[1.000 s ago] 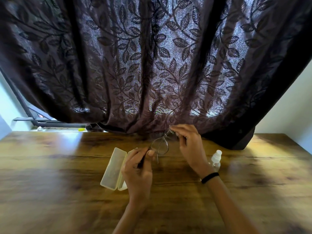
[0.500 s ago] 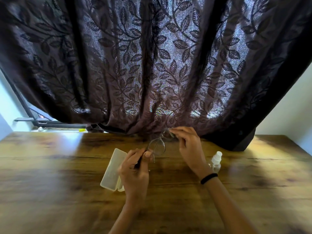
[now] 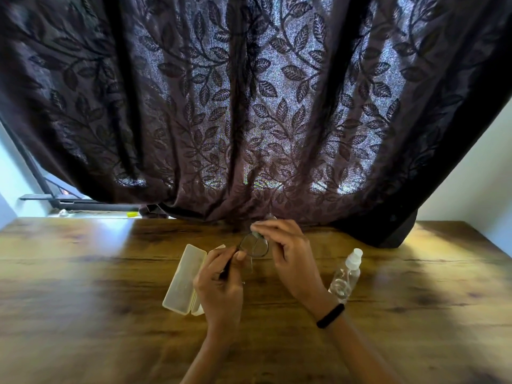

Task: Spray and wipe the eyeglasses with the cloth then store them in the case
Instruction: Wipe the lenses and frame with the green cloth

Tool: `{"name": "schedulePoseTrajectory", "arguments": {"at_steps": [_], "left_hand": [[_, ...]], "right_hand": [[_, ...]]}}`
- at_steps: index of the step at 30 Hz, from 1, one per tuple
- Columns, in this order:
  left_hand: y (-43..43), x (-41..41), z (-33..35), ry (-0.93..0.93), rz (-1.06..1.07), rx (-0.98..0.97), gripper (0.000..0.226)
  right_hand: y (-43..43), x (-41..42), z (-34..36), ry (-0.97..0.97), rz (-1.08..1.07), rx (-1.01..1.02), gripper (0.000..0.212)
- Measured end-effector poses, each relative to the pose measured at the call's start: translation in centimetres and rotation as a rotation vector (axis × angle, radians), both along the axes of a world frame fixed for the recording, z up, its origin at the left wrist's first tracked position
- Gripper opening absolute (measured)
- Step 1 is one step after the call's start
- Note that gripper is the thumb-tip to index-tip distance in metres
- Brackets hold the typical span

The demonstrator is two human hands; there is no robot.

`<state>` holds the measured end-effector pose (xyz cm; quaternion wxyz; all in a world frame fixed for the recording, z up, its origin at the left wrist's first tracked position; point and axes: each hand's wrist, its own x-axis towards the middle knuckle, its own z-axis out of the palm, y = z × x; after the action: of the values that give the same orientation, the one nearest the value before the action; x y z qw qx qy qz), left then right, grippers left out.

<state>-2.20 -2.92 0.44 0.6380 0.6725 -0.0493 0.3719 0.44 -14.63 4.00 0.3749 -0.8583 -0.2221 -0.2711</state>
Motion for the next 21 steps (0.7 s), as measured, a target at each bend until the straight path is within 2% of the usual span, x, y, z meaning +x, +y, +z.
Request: {"name": "schedulePoseTrajectory", "arguments": {"at_steps": [4,9,14,21], "left_hand": [[0.1,0.1,0.0,0.013,0.007,0.022,0.012],[0.0,0.2,0.1,0.010,0.027,0.052,0.024],[0.2,0.1,-0.2,0.011,0.034,0.024,0.030],[0.5,0.2,-0.2,0.012,0.031,-0.044,0.015]], "right_hand": [[0.0,-0.9,0.1,-0.018,0.024,0.061,0.037],[1.1,-2.3,0.6,-0.038,0.116,-0.040,0.041],[1.1,-3.0,0.3,-0.088,0.127,-0.035,0.040],[-0.3,-2.2,-0.8,-0.098,0.031,-0.023,0.045]]}}
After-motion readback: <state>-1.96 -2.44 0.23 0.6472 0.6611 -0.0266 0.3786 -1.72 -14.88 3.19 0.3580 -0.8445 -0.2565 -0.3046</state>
